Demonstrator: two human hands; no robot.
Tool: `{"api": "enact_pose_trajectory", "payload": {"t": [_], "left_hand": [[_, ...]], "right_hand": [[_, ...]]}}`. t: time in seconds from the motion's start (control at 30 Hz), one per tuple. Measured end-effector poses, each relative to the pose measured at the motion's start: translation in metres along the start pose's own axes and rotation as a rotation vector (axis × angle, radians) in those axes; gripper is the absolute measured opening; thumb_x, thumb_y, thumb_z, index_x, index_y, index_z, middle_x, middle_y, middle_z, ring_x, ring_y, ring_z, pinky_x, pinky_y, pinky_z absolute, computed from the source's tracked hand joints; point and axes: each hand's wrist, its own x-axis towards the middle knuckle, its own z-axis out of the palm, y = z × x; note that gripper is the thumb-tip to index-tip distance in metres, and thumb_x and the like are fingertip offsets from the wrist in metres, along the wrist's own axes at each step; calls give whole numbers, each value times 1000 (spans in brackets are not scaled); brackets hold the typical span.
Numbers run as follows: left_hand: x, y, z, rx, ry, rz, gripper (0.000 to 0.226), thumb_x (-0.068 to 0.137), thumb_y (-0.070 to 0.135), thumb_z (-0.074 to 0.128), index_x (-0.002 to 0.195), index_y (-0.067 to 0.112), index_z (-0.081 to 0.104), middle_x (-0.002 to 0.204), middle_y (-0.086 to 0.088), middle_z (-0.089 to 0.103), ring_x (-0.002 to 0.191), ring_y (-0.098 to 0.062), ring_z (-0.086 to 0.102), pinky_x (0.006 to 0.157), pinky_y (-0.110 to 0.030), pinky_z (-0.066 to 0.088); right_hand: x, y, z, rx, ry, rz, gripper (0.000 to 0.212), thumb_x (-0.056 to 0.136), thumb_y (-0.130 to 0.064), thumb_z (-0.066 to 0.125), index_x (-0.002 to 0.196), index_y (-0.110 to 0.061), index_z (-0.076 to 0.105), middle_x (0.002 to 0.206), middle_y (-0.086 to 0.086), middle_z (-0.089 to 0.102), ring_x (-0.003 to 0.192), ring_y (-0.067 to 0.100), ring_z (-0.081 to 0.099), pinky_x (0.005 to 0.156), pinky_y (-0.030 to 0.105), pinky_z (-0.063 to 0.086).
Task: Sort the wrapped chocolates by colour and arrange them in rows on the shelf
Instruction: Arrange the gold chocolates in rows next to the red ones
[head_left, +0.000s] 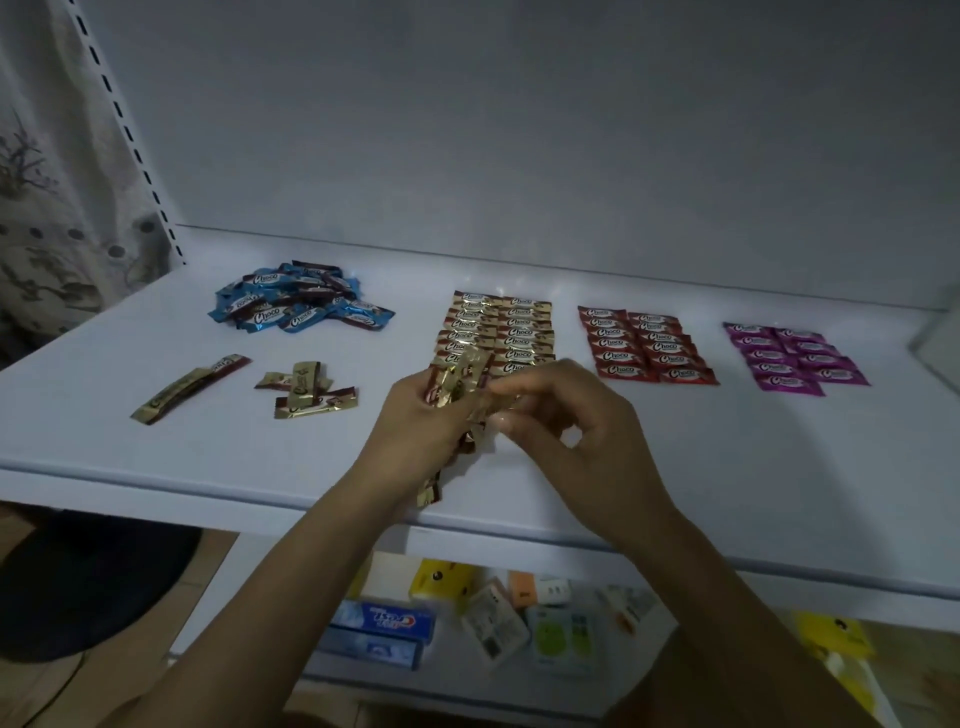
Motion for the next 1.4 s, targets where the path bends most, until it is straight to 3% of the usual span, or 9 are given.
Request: {"api": "enact_pose_trajectory", "payload": {"t": [0.1,0.2,0.27,0.37,0.6,1.0,1.13,1.27,1.4], "left_hand": [[-2,1,-1,50,1,33,8,90,10,64,85,14,69,62,2,64,47,1,53,44,-13,39],[2,-5,-18,163,21,155,7,92,20,63,86,18,67,59,10,66,51,-1,57,48,-19,43],[9,-13,-33,473,-17,327,18,82,40,61,82,23,64,62,10,64,59,-8,58,52,-31,45],[12,-18,-48,895,-113,453,56,65,59,37,94,23,68,68,7,67,64,-18,61,56,-30,45],[13,-29,-53,1009,-186,452,55,71,57,42,104,24,72,73,3,70,60,-12,55,52,-25,41],[13,-35,-55,916,-180,479,57,73,64,38,101,27,69,64,13,60,54,-5,53,49,-23,39],[8,-38,-55,860,-109,489,68,73,71,35,112,24,65,78,4,71,66,-19,63,52,-25,40],[5,-36,-55,826,-115,476,74,67,82,38,106,27,68,79,7,72,68,-13,63,54,-25,43],[6,-41,-62,695,-180,463,56,62,88,49,91,42,60,75,15,68,66,-3,61,56,-32,49]], "right_hand": [[2,4,-1,-143,105,-91,8,83,-17,70,90,-20,66,86,-10,58,80,-1,54,69,9,37],[-2,14,-10,-275,213,-60,4,83,-22,69,85,-20,66,82,-13,62,79,1,54,71,10,37],[-4,26,-14,-588,165,-134,3,80,-21,70,79,-20,68,77,-11,63,75,9,54,71,22,37],[-7,42,-9,-882,-44,-214,7,78,-23,70,73,-19,70,74,-5,64,73,18,55,67,29,28],[-14,47,-5,-635,-143,-11,17,80,-32,66,95,-24,71,99,-9,66,93,12,52,74,27,30],[-1,55,2,-578,-97,33,16,80,-29,73,95,-25,68,95,-10,66,95,12,50,74,25,22],[-2,50,7,-562,-54,30,12,82,-28,66,93,-25,68,96,-9,66,92,8,48,73,28,29],[-8,31,19,-275,-5,154,16,88,-27,64,103,-21,68,96,-13,66,84,2,56,73,18,47],[-10,15,49,-59,1,267,23,88,-20,66,112,-21,67,92,-17,64,78,-2,58,65,10,44]]}}
